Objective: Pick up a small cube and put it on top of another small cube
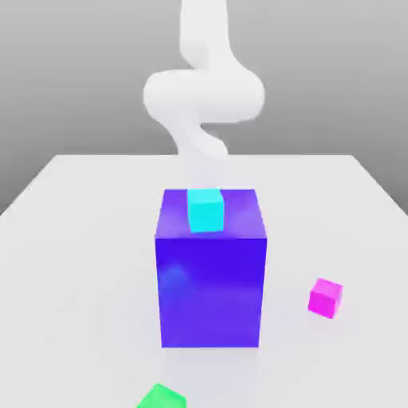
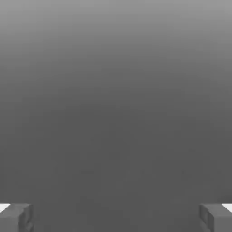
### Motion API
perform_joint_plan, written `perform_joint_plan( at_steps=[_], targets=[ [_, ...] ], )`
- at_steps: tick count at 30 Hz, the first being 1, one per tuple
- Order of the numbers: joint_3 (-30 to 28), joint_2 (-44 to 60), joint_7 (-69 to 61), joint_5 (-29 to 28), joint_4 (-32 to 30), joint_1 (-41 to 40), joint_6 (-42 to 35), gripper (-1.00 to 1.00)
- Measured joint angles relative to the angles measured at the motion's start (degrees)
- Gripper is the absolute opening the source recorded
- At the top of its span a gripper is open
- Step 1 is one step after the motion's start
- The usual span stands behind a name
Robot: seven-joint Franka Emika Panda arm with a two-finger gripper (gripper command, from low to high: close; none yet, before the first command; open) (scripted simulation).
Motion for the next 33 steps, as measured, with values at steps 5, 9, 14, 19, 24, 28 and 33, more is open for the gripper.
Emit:
perform_joint_plan(
  at_steps=[5,9,14,19,24,28,33],
  targets=[
    [4.03,10.66,-3.59,-0.55,-7.02,4.77,7.32,0.0],
    [7.07,19.03,-6.41,-0.98,-12.5,8.58,13.06,0.0],
    [11.2,30.12,-10.2,-1.4,-19.61,13.47,20.6,0.0],
    [15.23,40.61,-14.05,-1.51,-26.5,18.61,27.84,0.0],
    [9.63,51.03,-8.47,-10.09,-26.18,23.54,35.71,0.0],
    [2.75,57.12,-5.97,-13.43,-25.02,29.6,40.62,-1.0],
    [1.68,58.12,-5.47,-14.05,-24.83,30.56,41.42,-1.0]
  ],
)
